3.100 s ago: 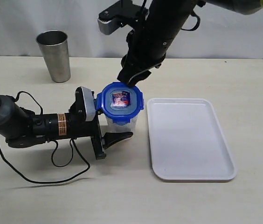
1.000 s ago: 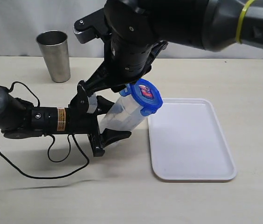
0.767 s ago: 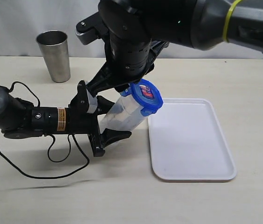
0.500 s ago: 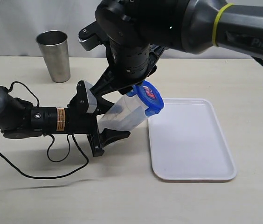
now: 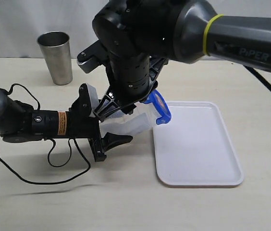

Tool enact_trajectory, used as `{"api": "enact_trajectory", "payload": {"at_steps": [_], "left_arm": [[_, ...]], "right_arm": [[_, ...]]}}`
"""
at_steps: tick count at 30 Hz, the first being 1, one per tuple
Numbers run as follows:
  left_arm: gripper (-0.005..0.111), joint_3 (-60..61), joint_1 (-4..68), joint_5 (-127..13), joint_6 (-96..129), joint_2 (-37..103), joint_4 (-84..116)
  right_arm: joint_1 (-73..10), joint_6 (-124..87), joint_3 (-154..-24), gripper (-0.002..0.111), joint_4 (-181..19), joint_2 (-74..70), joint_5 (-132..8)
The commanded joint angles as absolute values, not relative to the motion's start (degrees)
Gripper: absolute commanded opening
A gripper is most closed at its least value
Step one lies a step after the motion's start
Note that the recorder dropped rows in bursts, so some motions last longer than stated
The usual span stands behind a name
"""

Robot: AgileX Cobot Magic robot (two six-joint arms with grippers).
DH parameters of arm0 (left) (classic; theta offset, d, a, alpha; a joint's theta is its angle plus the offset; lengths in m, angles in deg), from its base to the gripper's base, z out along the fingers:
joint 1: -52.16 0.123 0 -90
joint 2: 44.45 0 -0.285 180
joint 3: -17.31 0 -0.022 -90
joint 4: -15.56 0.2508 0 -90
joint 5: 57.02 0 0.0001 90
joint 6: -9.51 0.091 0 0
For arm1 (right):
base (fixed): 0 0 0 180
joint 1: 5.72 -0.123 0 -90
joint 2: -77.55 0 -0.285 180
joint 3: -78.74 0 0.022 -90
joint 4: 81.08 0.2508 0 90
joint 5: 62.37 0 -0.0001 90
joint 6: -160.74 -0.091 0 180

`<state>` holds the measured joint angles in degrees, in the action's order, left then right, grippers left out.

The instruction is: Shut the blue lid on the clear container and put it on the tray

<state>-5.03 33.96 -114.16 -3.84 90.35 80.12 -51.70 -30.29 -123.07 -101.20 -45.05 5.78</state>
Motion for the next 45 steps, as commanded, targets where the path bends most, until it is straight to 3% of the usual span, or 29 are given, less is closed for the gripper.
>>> {"api": "enact_trajectory", "payload": {"at_steps": [1,12,21,45], "left_arm": [[0.000,-5.12,33.57,-118.38,-4.02,89.34,79.34],[0.000,-5.12,33.57,-118.11,-4.02,89.34,79.34],[0.000,-5.12,33.57,-118.04,-4.02,89.34,79.34],[0.000,-5.12,33.57,-116.95,-4.02,89.34,79.34]], "right_arm": [[-51.83,-27.81,-125.70,0.040,-98.46,-44.81,4.79],[-49.74,-26.72,-129.72,0.040,-98.27,-35.48,5.40],[-41.11,-22.31,-120.09,0.040,-85.23,-34.70,3.02],[-39.17,-25.51,-116.35,0.040,-88.74,-35.92,-2.58]]}}
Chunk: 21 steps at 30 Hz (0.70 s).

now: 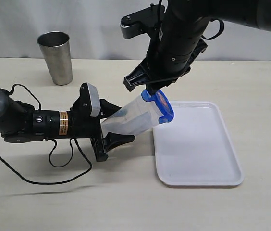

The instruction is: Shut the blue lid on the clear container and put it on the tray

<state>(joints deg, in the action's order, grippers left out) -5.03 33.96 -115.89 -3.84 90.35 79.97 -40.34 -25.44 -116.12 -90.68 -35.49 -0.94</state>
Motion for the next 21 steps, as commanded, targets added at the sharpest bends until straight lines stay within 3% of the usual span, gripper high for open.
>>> {"api": "enact_trajectory", "payload": {"at_steps": [1,14,21], "left_arm": [[0.000,-5.12,33.57,-116.95,-4.02,89.34,79.34],[0.000,-5.12,33.57,-117.21,-4.02,89.34,79.34],[0.000,-5.12,33.57,-117.21,-4.02,89.34,79.34]], "right_arm": [[-39.17,-24.34,-116.35,0.040,-87.02,-36.15,-2.57],[-39.03,-21.01,-116.35,0.040,-84.26,-37.82,-2.24],[-39.17,-17.56,-116.35,0.026,-80.45,-39.44,-1.63]]}}
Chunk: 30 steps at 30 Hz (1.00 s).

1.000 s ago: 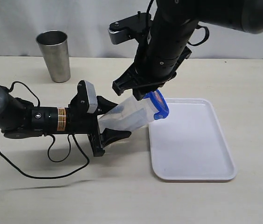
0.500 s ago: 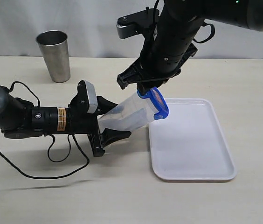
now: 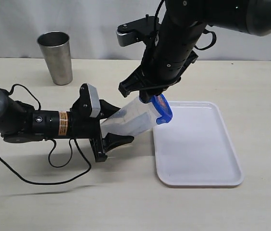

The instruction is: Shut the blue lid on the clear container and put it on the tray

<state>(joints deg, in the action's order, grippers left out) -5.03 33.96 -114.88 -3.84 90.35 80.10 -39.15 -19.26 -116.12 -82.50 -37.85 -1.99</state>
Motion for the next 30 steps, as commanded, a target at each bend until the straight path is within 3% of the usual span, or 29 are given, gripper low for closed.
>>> {"api": "enact_trajectory", "payload": {"at_steps": [1,20,30], "left_arm": [[0.000,-5.12,33.57,-117.21,-4.02,89.34,79.34],[0.000,-5.12,33.57,-117.52,-4.02,89.34,79.34],[0.000,-5.12,33.57,-117.52,-4.02,89.34,79.34]], "right_arm": [[-39.17,-17.56,-116.35,0.026,-80.45,-40.01,-1.28],[-43.84,-16.89,-116.35,0.029,-85.52,-44.09,0.48],[-45.56,-12.23,-116.35,0.023,-83.39,-45.80,1.32]]}}
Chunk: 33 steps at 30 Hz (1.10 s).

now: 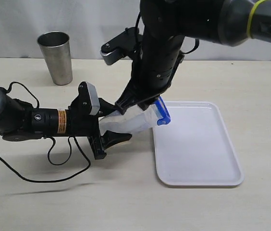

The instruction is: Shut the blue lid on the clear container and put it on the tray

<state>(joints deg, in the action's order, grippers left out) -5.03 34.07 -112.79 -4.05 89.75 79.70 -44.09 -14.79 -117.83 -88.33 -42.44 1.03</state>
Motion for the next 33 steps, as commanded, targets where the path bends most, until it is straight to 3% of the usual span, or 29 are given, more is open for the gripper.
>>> {"api": "enact_trajectory", "payload": {"at_steps": [1,10,16,20,24,33], "left_arm": [[0.000,-5.12,33.57,-117.52,-4.02,89.34,79.34],[0.000,-5.12,33.57,-117.52,-4.02,89.34,79.34],[0.000,-5.12,33.57,-117.52,-4.02,89.34,79.34],[0.000,-5.12,33.57,-117.38,-4.02,89.34,79.34],[0.000,-5.12,33.57,-117.26,-4.02,89.34,79.34],[0.000,-5.12,33.57,-117.36,-4.02,89.34,79.34]], "right_arm": [[-45.84,-12.23,-116.35,0.023,-83.78,-45.80,1.32],[-45.81,-9.90,-118.36,0.025,-81.46,-43.13,1.60],[-45.69,-8.20,-120.01,0.040,-77.42,-36.28,-0.33],[-44.83,-18.37,-119.77,0.041,-85.12,-32.81,-1.05],[-41.03,-20.92,-119.20,0.039,-87.89,-33.27,0.56],[-30.94,-6.23,-113.86,0.041,-68.16,-35.67,-2.63]]}}
